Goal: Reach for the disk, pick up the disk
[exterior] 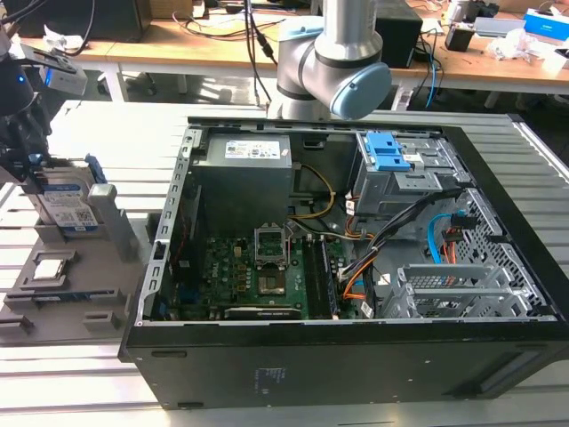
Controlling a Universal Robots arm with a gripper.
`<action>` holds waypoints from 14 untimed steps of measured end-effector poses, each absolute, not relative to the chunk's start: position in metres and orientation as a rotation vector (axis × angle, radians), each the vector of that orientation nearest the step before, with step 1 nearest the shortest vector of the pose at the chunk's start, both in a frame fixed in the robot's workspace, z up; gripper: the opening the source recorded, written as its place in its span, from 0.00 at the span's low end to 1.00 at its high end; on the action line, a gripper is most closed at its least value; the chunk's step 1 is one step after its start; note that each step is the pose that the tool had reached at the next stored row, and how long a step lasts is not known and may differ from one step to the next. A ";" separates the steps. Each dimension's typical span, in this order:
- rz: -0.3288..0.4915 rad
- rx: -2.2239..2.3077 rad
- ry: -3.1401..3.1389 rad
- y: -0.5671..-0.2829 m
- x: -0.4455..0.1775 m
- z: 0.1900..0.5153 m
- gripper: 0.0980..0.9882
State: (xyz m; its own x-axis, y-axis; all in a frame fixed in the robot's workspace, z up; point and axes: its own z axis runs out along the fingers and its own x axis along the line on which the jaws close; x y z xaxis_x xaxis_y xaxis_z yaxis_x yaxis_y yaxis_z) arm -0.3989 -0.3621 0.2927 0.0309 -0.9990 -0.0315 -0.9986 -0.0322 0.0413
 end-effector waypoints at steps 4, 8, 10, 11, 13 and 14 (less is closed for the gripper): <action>-0.081 2.250 -2.180 -0.362 -0.399 0.293 0.30; -0.080 2.250 -2.180 -0.362 -0.399 0.293 0.30; -0.080 2.250 -2.180 -0.362 -0.399 0.293 0.30; -0.080 2.250 -2.180 -0.362 -0.399 0.293 0.30; -0.080 2.250 -2.180 -0.362 -0.399 0.293 0.30; -0.080 2.250 -2.180 -0.362 -0.399 0.293 0.30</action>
